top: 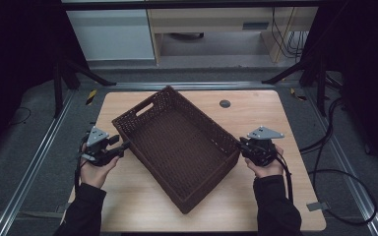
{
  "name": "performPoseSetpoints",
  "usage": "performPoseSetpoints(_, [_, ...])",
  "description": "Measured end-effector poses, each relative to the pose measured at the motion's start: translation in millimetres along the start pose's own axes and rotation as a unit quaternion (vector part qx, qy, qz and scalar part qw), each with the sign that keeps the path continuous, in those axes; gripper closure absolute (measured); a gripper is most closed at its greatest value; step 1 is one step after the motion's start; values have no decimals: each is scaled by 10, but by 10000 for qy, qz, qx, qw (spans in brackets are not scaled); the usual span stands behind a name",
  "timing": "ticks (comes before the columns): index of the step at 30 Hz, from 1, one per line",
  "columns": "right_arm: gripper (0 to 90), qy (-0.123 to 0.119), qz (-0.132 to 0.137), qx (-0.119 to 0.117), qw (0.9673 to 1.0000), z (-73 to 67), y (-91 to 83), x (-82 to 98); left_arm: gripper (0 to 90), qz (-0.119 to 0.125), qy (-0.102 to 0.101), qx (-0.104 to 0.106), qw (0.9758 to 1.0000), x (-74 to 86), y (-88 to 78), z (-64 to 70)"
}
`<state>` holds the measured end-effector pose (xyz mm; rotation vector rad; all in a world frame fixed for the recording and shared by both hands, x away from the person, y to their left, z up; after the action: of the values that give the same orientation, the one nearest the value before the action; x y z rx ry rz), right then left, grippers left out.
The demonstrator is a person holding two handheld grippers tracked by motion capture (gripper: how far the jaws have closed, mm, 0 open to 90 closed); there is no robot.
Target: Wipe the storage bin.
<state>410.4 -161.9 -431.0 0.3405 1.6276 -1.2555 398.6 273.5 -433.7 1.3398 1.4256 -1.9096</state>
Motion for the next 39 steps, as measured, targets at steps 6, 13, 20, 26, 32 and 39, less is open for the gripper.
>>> performPoseSetpoints(6, [755, -88, -209, -467, 9987, -160, -150, 37, 514, -38, 99, 43, 9999, -12, 3, 130])
performPoseSetpoints(13, [734, -132, -20, -447, 9989, -135, -16, -44, 522, 11, -19, 132, 9999, -26, 59, 56])
performPoseSetpoints(20, [817, -203, -50, -469, 9987, -181, 89, -40, 523, -21, 117, -19, 9999, -54, 72, 69])
performPoseSetpoints(26, [798, -184, -172, -667, 9975, -283, 0, 11, 501, -12, 223, 163, 9996, -42, 17, 235])
performPoseSetpoints(32, [695, -302, -149, -824, 9960, -347, -27, -8, 503, -150, 338, 170, 9992, 2, 127, 294])
performPoseSetpoints(39, [736, -234, 96, -798, 9965, -364, 123, -125, 525, -191, 449, 71, 9988, -52, 213, 225])
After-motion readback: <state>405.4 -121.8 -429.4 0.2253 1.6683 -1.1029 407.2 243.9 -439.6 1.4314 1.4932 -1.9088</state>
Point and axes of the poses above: each handheld gripper's, and its own axes: y roughly forward along the jaws, x roughly out of its underside, z roughly to its right, the point moved 4 cm from there along y, roughly forward along the jaws
